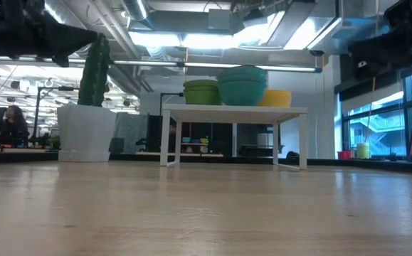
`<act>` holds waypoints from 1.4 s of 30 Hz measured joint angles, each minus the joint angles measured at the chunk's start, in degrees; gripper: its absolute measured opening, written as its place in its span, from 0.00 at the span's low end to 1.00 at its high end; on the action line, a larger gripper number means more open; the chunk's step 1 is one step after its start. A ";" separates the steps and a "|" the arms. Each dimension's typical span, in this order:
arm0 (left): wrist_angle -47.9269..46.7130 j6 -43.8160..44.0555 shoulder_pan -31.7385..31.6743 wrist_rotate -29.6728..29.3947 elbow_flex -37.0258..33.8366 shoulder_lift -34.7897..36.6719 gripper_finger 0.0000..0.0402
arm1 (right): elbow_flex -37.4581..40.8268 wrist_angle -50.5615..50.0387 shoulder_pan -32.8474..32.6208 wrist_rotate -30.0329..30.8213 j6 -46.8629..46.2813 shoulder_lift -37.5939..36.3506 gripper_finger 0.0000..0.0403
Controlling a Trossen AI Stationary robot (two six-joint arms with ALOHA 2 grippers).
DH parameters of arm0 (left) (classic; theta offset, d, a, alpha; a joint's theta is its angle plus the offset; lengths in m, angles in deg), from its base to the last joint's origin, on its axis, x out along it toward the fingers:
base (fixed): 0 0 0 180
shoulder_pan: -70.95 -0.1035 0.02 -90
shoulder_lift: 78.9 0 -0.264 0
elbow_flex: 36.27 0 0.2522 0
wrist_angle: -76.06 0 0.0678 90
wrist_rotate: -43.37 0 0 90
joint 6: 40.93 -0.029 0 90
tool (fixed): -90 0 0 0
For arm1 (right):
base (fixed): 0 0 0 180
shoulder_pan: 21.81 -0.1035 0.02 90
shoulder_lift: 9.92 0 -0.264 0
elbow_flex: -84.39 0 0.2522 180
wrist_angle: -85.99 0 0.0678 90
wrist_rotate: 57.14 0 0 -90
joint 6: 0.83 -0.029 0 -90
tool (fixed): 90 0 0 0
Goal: Pick & Place Mini bowls
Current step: Return to Home Position
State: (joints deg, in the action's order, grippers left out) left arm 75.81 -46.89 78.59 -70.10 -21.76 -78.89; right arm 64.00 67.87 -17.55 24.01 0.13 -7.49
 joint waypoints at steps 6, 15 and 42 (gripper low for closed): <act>-7.29 -0.39 1.12 2.46 1.62 -0.02 0.01 | 1.11 -0.36 0.02 -0.29 0.68 -1.57 0.02; -7.17 -0.33 1.29 2.67 1.53 0.00 0.02 | 6.25 11.48 0.15 -0.24 -0.54 -2.18 0.03; -6.20 0.85 1.22 3.90 -0.26 -0.37 0.02 | 6.23 6.60 0.13 0.80 2.13 -2.13 0.03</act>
State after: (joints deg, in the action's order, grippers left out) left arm 69.62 -46.03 79.81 -66.21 -22.02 -79.26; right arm 70.22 74.48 -17.42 24.81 2.27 -9.63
